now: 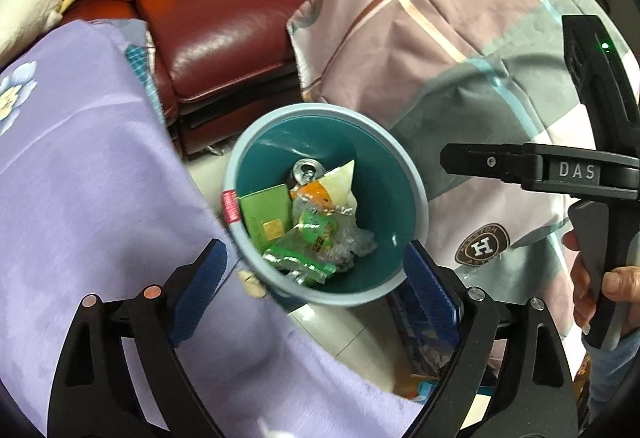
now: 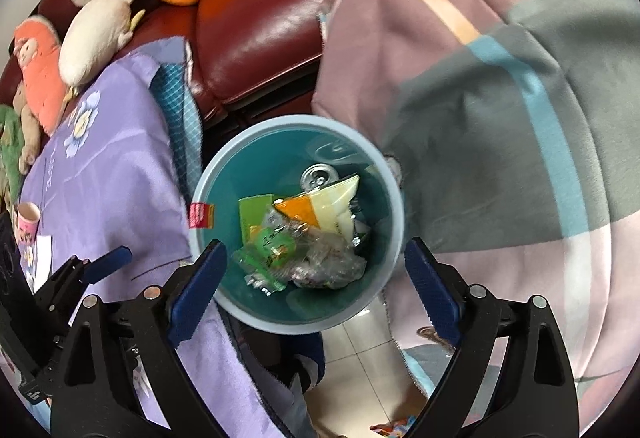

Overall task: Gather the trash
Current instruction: 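Move both grippers back over the table toward the blue wrapper and tissue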

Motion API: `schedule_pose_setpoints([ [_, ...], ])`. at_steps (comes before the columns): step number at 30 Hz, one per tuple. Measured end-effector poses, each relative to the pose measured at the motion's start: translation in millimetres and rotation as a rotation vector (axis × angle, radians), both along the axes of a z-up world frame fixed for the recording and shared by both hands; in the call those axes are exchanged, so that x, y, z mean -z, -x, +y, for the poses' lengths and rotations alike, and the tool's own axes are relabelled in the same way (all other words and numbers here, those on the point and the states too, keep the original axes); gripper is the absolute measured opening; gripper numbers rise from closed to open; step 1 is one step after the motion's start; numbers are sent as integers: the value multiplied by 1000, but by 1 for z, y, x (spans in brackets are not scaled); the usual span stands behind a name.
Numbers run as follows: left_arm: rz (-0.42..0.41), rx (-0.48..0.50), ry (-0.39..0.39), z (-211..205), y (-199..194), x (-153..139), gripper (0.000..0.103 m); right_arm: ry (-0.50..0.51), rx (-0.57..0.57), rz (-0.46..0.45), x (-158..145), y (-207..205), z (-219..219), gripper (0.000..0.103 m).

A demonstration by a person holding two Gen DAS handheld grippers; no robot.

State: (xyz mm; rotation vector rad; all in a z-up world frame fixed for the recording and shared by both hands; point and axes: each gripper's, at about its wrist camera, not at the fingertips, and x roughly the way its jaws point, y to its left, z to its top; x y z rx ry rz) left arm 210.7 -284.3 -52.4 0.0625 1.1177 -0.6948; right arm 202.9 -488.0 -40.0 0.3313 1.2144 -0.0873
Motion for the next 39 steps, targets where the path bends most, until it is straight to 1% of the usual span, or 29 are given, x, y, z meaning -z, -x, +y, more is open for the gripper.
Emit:
schedule_pose_setpoints([
  [5, -15, -43, 16, 37, 10, -10, 90, 2, -44, -3, -8, -1, 29, 86],
  [11, -29, -122, 31, 94, 20, -21, 90, -1, -112, -13, -19, -4, 77, 86],
  [23, -77, -281, 46, 213, 43, -43, 90, 14, -298, -31, -47, -11, 196, 86],
  [31, -104, -380, 38, 301, 59, -49, 90, 17, -405, -17, -52, -14, 277, 86],
  [39, -144, -500, -4, 392, 70, -51, 90, 27, -550, 17, -42, -23, 372, 86],
])
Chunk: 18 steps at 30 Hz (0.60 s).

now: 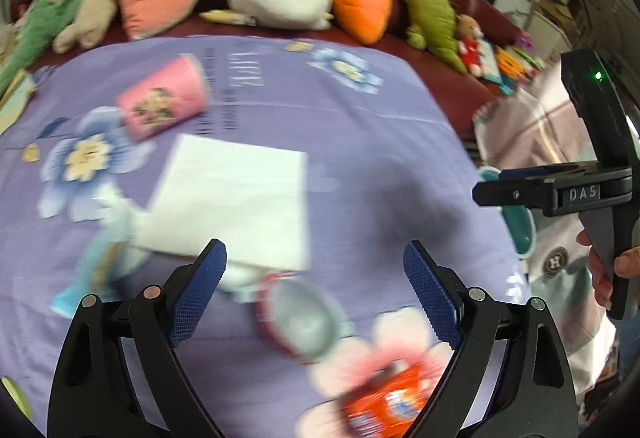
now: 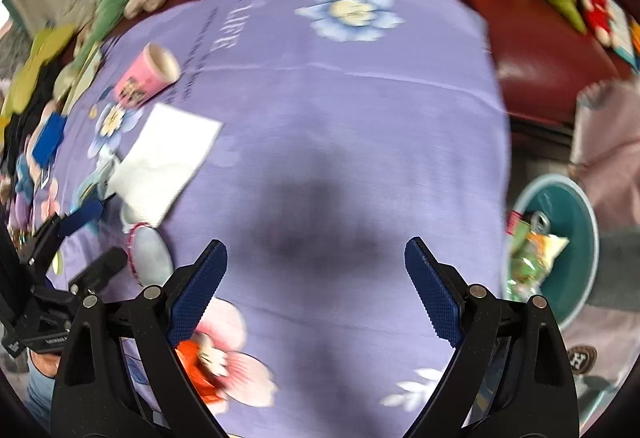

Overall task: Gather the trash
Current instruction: 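Move both grippers back over the table toward the blue wrapper and tissue, then grasp the light-blue wrapper with the left gripper while the right grasps the white tissue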

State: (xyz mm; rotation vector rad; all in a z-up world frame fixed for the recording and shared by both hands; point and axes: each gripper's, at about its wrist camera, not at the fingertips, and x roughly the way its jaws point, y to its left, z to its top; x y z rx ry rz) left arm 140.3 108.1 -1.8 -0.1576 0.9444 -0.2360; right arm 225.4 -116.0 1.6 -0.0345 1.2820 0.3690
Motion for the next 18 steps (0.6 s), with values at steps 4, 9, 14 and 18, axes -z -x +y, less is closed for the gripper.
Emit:
schedule_pose_setpoints([
  [4, -8, -74, 4, 47, 4, 1, 90, -5, -74, 26, 8, -6, 50, 86],
  [9, 0, -126, -7, 89, 9, 11, 90, -18, -138, 46, 15, -14, 100, 86],
  [14, -19, -161, -36, 111, 12, 18, 90, -13, -190, 68, 29, -22, 142, 86],
  [18, 7, -186, 11, 129, 14, 22, 90, -2, -223, 80, 41, -25, 168, 86],
])
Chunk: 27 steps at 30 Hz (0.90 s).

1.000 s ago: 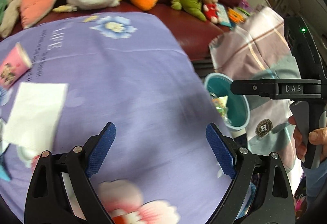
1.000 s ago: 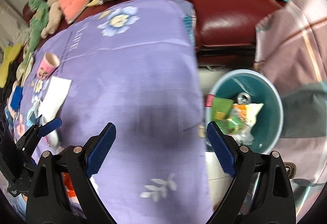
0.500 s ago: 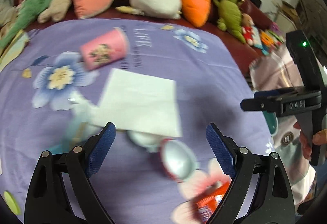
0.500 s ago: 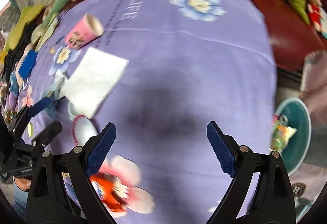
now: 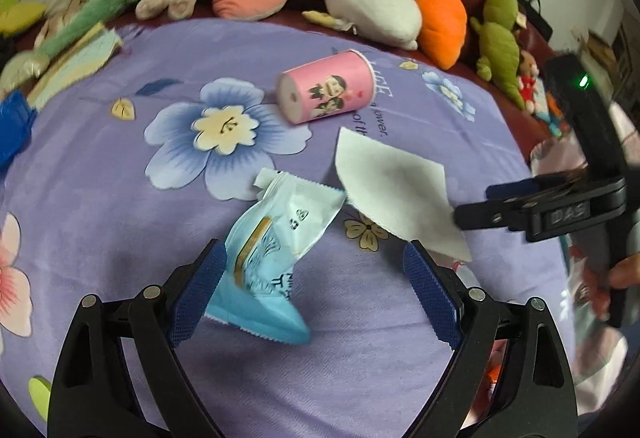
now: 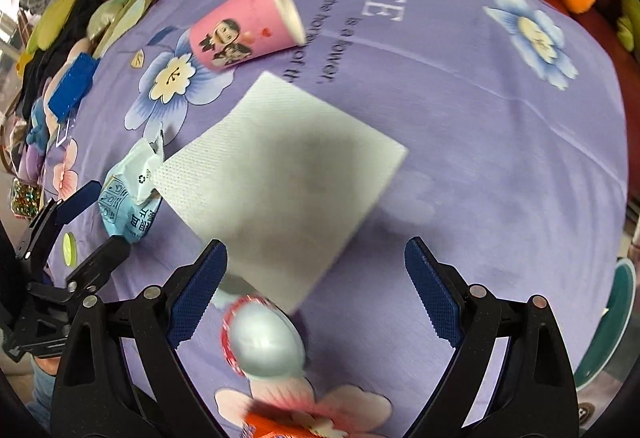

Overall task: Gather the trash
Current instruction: 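Grasp the light-blue wrapper with the left gripper while the right grasps the white tissue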

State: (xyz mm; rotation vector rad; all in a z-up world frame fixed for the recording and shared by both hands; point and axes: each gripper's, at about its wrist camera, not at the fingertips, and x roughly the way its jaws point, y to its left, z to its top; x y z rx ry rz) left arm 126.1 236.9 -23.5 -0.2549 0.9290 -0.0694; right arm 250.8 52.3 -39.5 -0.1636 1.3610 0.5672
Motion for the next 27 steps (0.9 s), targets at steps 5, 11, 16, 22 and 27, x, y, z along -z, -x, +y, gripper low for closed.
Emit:
schedule_pose_setpoints([
  [5, -39, -13, -9, 15, 7, -11, 90, 11, -18, -4, 8, -5, 15, 86],
  [11, 33, -2, -41, 16, -9, 18, 90, 21, -20, 1, 20, -12, 23, 86],
  [16, 53, -13, -69, 18, -17, 40, 67, 33, -22, -8, 27, -17, 25, 86],
  [22, 40, -43, -12, 32, -15, 40, 46, 36, -27, -32, 32, -24, 32, 86],
  [27, 38, -32, -4, 25, -14, 40, 46, 78, -58, -112, 37, -15, 45, 86],
])
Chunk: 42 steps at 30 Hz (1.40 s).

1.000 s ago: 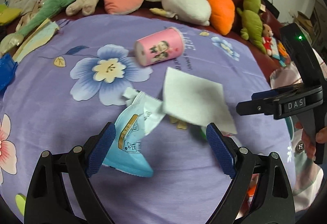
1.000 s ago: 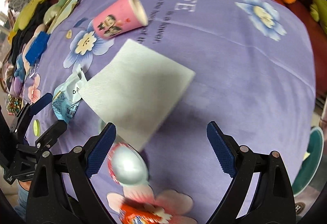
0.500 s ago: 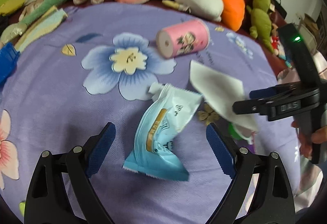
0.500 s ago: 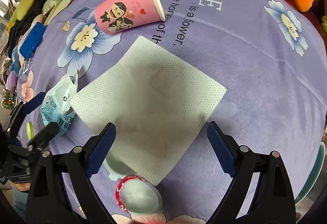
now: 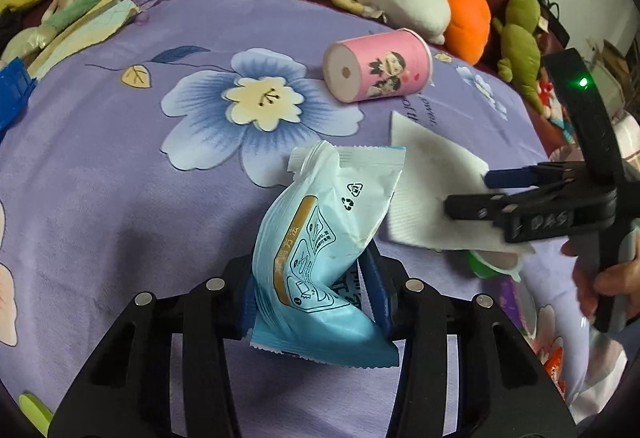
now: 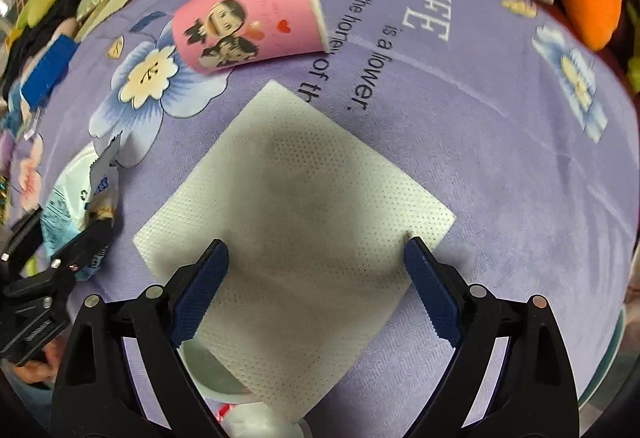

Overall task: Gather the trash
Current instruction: 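Grasp the light-blue wrapper with the left gripper while the right grasps the white tissue, then carry the tissue and wrapper over the wastebasket and open the right gripper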

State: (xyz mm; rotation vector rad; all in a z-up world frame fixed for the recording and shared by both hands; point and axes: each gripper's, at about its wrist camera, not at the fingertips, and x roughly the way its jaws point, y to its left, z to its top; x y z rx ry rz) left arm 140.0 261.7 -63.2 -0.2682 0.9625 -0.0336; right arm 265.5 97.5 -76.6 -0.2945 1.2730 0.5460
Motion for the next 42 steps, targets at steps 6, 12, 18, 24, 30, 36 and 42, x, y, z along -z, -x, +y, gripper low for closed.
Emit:
schedule_pose_setpoints([
  [6, 2, 11, 16, -11, -2, 1, 46, 18, -70, -60, -8, 16, 0, 41],
  [12, 5, 21, 17, -24, -2, -1, 46, -33, -78, 5, -10, 18, -12, 5],
  [18, -31, 28, 30, -35, 1, -20, 46, -108, -19, 8, -29, 18, -38, 4],
  [24, -76, 88, 20, -71, -1, -45, 46, -175, 60, -16, -58, 21, -89, 4],
  [30, -87, 185, 10, -131, -8, -59, 46, -207, 127, -57, -79, 27, -146, 4],
  [36, -94, 276, 12, -194, -16, -71, 46, -238, 219, -92, -93, 37, -220, 4],
  [42, -96, 389, 7, -268, -27, -77, 46, -241, 327, -122, -96, 47, -302, 4],
])
